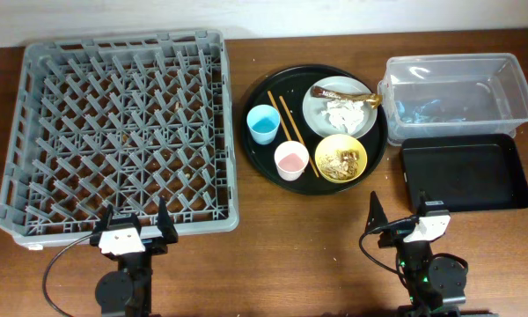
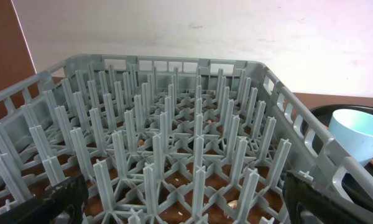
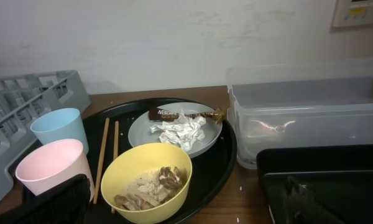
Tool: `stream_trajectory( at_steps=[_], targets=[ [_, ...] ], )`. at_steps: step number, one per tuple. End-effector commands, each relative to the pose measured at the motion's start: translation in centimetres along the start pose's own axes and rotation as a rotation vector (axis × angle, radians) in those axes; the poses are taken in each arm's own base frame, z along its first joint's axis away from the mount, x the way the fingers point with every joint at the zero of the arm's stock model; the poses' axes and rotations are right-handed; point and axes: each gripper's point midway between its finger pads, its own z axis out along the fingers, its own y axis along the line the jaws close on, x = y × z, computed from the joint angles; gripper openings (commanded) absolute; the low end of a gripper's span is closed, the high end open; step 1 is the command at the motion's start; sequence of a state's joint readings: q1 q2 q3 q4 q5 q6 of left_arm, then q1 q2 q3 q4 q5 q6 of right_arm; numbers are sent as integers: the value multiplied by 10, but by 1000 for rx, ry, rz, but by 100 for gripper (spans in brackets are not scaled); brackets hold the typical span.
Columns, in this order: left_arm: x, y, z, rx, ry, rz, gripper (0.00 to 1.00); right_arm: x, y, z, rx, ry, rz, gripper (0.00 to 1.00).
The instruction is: Sort waste into correct bins and load items into the dishwasher rack
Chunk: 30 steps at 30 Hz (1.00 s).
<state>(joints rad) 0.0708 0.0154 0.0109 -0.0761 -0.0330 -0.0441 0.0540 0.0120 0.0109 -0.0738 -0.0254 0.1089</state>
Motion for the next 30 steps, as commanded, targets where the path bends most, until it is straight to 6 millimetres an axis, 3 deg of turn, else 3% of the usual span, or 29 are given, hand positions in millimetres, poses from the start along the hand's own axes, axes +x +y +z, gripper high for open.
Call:
stream_trajectory(
  at_steps=[1, 11, 13, 17, 20, 22, 23, 26, 27, 28, 30],
  targets=[
    [1, -1, 0, 8, 0, 23, 100, 2, 0, 0, -1, 2, 7, 98],
    [1, -1, 0, 8, 0, 23, 100, 0, 1, 0, -5, -4, 6, 98],
    [1, -1, 0, 8, -1, 23, 100, -8, 2, -2, -6, -21, -18, 99],
    [1, -1, 0, 8, -1, 23, 100, -54, 7, -14, -4, -59, -133, 98],
    [1, -1, 0, 8, 0, 23, 100, -109, 14, -20, -7, 4, -236, 98],
    [1, -1, 0, 8, 0, 23, 100, -142, 25, -3, -53, 67, -232, 98],
    [1, -1, 0, 8, -1, 23, 100, -155, 28, 15, -63, 141, -224, 98],
    [1, -1, 0, 8, -1, 23, 100, -166, 36, 67, -110, 413, -198, 98],
    [1, -1, 0, 8, -1, 23, 100, -164, 36, 81, -114, 487, -190, 99],
    [1, -1, 0, 8, -1, 23, 99, -153, 37, 111, -127, 644, -169, 98],
    [1, -1, 0, 8, 0, 23, 100, -121, 36, 156, -148, 860, -134, 98]
  ],
)
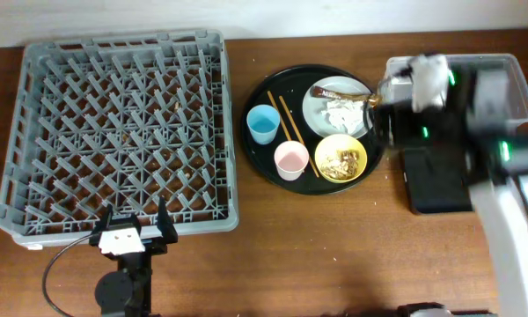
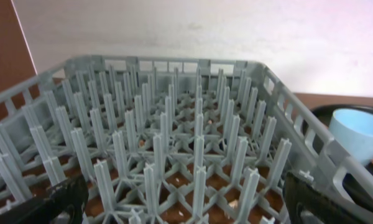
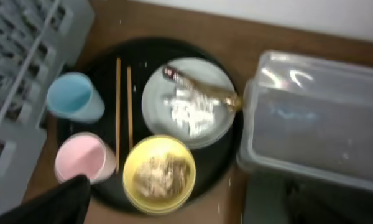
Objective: Sort waste into correct bins and load items into the dishwasher rack
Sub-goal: 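Grasp the foil on the white plate with the right gripper, drop into clear bin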
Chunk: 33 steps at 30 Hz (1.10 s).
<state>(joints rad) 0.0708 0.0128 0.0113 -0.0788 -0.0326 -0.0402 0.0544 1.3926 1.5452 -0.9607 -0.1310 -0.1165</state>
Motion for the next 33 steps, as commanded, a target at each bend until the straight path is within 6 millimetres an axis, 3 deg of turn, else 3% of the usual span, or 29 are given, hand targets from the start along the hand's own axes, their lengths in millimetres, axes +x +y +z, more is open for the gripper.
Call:
stream_trajectory(
  at_steps=[1, 2, 4, 5, 6, 9, 11, 12, 13, 15, 16, 18, 20, 22, 23, 25, 27, 28, 30, 31, 32, 33],
  targets=[
    [1, -1, 0, 7, 0, 19, 100, -13, 5, 69, -100, 158, 19, 98],
    [1, -1, 0, 7, 0, 19, 100, -19, 11, 105, -167, 149, 25, 98],
    [1, -1, 0, 7, 0, 19, 100, 4, 20, 173, -263, 229, 54, 99],
    [1, -1, 0, 7, 0, 19, 100, 17, 17, 199, -249, 263, 72, 92],
    [1, -1, 0, 7, 0, 19, 100, 38, -1, 235, -108, 327, 154, 92],
    [1, -1, 0, 7, 0, 19, 100, 77, -10, 285, 95, 408, 189, 91],
    [1, -1, 0, 7, 0, 19, 100, 104, -4, 308, 148, 464, 200, 82],
    [1, -1, 0, 7, 0, 19, 100, 114, -1, 315, 147, 485, 197, 71],
    [1, -1, 0, 7, 0, 19, 100, 115, -2, 316, 148, 489, 197, 58],
    [1, -1, 0, 7, 0, 19, 100, 106, -3, 312, 148, 470, 201, 19],
    [1, -1, 0, 7, 0, 19, 100, 91, -3, 300, 147, 448, 202, 4],
    [1, -1, 0, 7, 0, 19, 100, 41, -3, 250, 144, 385, 209, 4],
    [1, -1, 0, 7, 0, 19, 100, 6, -9, 190, 159, 356, 261, 4],
    [1, -1, 0, 7, 0, 19, 100, -20, -26, 142, 177, 300, 294, 4],
    [1, -1, 0, 7, 0, 19, 100, -32, -49, 115, 204, 245, 335, 4],
    [1, -1, 0, 7, 0, 19, 100, -27, -109, 98, 315, 206, 474, 4],
    [1, -1, 0, 7, 0, 19, 100, -8, -159, 110, 369, 221, 587, 4],
    [1, -1, 0, 7, 0, 19, 100, 2, -173, 126, 374, 238, 610, 8],
    [1, -1, 0, 7, 0, 19, 100, 19, -181, 155, 377, 290, 612, 74],
    [1, -1, 0, 7, 0, 19, 100, 24, -179, 164, 372, 308, 610, 88],
    [1, -1, 0, 7, 0, 19, 100, 21, -176, 165, 359, 299, 607, 88],
    [1, -1, 0, 7, 0, 19, 100, 3, -166, 156, 314, 253, 599, 91]
  ],
)
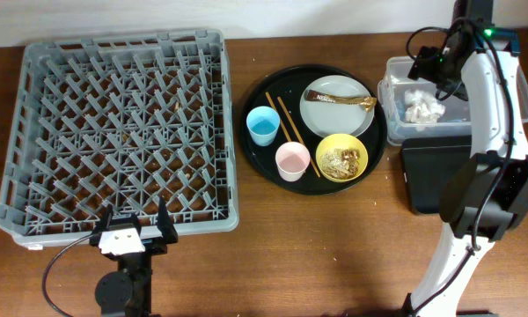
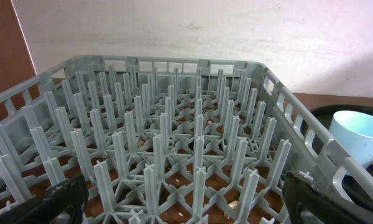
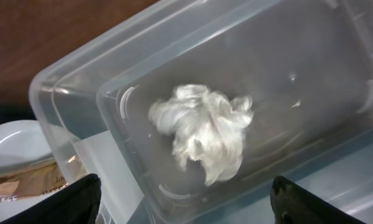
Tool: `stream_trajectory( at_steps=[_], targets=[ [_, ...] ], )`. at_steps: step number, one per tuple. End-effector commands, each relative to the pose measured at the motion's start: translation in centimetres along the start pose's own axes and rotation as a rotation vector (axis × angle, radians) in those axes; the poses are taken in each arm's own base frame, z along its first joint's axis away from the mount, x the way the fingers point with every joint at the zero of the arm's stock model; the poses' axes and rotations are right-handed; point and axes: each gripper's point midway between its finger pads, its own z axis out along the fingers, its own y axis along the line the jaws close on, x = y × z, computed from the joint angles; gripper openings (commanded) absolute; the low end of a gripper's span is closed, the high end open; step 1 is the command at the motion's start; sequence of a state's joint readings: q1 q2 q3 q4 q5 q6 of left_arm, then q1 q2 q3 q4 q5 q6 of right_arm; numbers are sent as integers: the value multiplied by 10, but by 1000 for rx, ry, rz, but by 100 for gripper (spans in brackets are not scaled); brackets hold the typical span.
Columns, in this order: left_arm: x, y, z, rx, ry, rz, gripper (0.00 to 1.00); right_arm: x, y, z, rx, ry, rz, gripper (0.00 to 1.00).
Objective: Sort waste into correct bins and load items into the dishwasher rack
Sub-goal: 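Grasp the foil on the white plate with the right gripper, drop into clear bin, then grasp the brown wrapper from the plate with the right gripper, drop into clear bin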
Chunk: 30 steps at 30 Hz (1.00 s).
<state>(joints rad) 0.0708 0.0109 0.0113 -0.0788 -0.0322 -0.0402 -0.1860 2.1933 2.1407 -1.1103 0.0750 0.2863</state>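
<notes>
A crumpled white paper (image 1: 420, 106) lies inside the clear plastic bin (image 1: 521, 97). My right gripper (image 1: 429, 70) hangs open above it, nothing between its fingers; in the right wrist view the paper (image 3: 202, 134) sits on the floor of the bin (image 3: 81, 106). The grey plate (image 1: 334, 116) holds only a brown wrapper (image 1: 339, 95). Beside it on the round black tray (image 1: 248, 148) stand a blue cup (image 1: 263, 124), a pink cup (image 1: 291, 160), a yellow bowl (image 1: 341, 158) of food scraps and chopsticks (image 1: 290, 123). My left gripper (image 1: 134, 217) rests open at the front edge of the grey dishwasher rack (image 1: 33, 132).
A black rectangular bin (image 1: 433, 176) sits in front of the clear one, partly under my right arm. The left wrist view shows the rack's upright pegs (image 2: 174, 124) and the blue cup (image 2: 360, 134) past its right wall.
The crumpled paper was on the grey plate; it now lies in the clear bin. My right gripper is now low over the bin and open. The left arm has not moved.
Both arms first rested at the table's front edge, with paper and wrapper on the plate. Then my right arm was raised over the right side, the paper still on the plate. Now the paper is in the clear bin under the open right gripper.
</notes>
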Motion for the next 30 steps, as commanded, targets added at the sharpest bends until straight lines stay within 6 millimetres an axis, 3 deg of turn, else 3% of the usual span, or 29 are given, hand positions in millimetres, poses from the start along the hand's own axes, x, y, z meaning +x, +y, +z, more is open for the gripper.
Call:
stream_trajectory(
  at_steps=[1, 3, 4, 6, 8, 10, 11, 13, 19, 22, 23, 25, 27, 28, 29, 30],
  targets=[
    [1, -1, 0, 7, 2, 19, 100, -16, 33, -44, -139, -81, -42, 91],
    [1, -1, 0, 7, 2, 19, 100, -21, 83, -93, -244, -161, -118, 91],
    [1, -1, 0, 7, 2, 19, 100, -15, 97, -99, -239, -163, -78, 84],
    [1, -1, 0, 7, 2, 19, 100, 10, 136, -84, -248, -90, 114, 76],
    [1, -1, 0, 7, 2, 19, 100, 37, 170, -47, -225, -13, 202, 72],
    [1, -1, 0, 7, 2, 19, 100, 52, 181, -15, -181, 31, 256, 64],
    [1, -1, 0, 7, 2, 19, 100, 65, 185, 11, -149, 73, 285, 63],
    [1, -1, 0, 7, 2, 19, 100, 79, 183, 42, -101, 123, 347, 63],
    [1, -1, 0, 7, 2, 19, 100, 100, 178, 97, -28, 172, 343, 63],
    [1, -1, 0, 7, 2, 19, 100, 97, 163, 114, 54, 122, 335, 63],
    [1, -1, 0, 7, 2, 19, 100, 93, 157, 115, 82, 92, 326, 56],
    [1, -1, 0, 7, 2, 19, 100, 87, 159, 115, 70, 70, 202, 4],
    [1, -1, 0, 7, 2, 19, 100, 82, 173, 102, -19, 84, 38, 4],
    [1, -1, 0, 7, 2, 19, 100, 71, 189, 78, -125, 80, -57, 4],
    [1, -1, 0, 7, 2, 19, 100, 55, 196, 40, -214, 61, -93, 4],
    [1, -1, 0, 7, 2, 19, 100, 36, 186, 0, -235, 23, -76, 4]
  ],
)
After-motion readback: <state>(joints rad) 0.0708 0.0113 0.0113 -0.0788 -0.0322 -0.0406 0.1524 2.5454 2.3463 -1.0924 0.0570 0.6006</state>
